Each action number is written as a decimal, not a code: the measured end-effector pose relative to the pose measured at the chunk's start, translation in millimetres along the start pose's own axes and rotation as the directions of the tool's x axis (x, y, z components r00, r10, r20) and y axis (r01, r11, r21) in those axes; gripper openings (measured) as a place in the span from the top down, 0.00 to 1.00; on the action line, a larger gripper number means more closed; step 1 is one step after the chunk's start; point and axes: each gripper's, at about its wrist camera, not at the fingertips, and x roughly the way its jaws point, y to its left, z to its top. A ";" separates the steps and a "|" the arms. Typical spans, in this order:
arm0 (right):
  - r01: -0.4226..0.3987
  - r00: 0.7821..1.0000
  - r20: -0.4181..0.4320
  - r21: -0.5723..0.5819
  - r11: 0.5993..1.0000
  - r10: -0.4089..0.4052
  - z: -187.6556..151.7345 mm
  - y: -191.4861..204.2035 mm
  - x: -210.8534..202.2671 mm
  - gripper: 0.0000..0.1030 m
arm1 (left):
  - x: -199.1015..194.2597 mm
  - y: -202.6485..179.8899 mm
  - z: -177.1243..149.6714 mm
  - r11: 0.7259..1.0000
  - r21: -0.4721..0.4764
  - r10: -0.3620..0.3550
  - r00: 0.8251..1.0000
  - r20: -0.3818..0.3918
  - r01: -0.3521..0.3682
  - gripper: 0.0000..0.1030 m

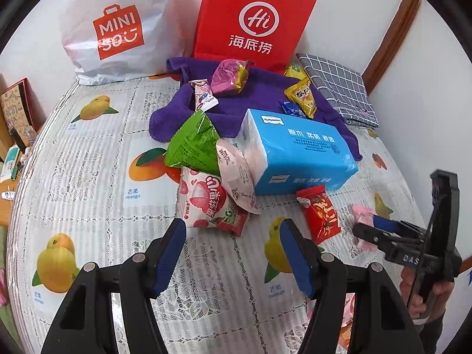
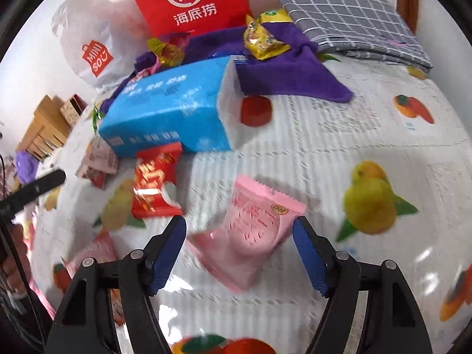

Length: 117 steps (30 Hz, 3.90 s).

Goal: Organize snacks
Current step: 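Grasp the pink candy packet with the right tool, then grasp the white snack bag with the left tool while the right tool holds the pink candy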

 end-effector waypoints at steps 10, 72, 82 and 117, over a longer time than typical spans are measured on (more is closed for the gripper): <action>0.148 0.989 0.025 -0.167 0.975 -0.146 -0.6 20.0 12.6 0.47 | 0.1 21.9 0.8 0.999 -0.044 0.029 1.000 -0.003 -0.029 0.38; 0.177 0.954 0.263 -0.120 0.977 -0.141 21.3 17.1 -57.0 0.65 | -24.9 -16.6 -11.8 0.994 0.075 0.070 0.994 0.082 -0.076 0.65; 0.156 0.953 0.280 -0.133 0.979 -0.114 31.6 34.1 -72.5 0.65 | -39.4 -19.6 -4.6 0.996 0.063 0.050 0.995 0.092 -0.056 0.70; 0.148 0.971 0.205 -0.115 0.982 -0.122 19.1 15.2 -42.4 0.65 | 46.7 -30.6 -29.2 0.976 0.158 0.158 0.987 -0.040 -0.150 0.50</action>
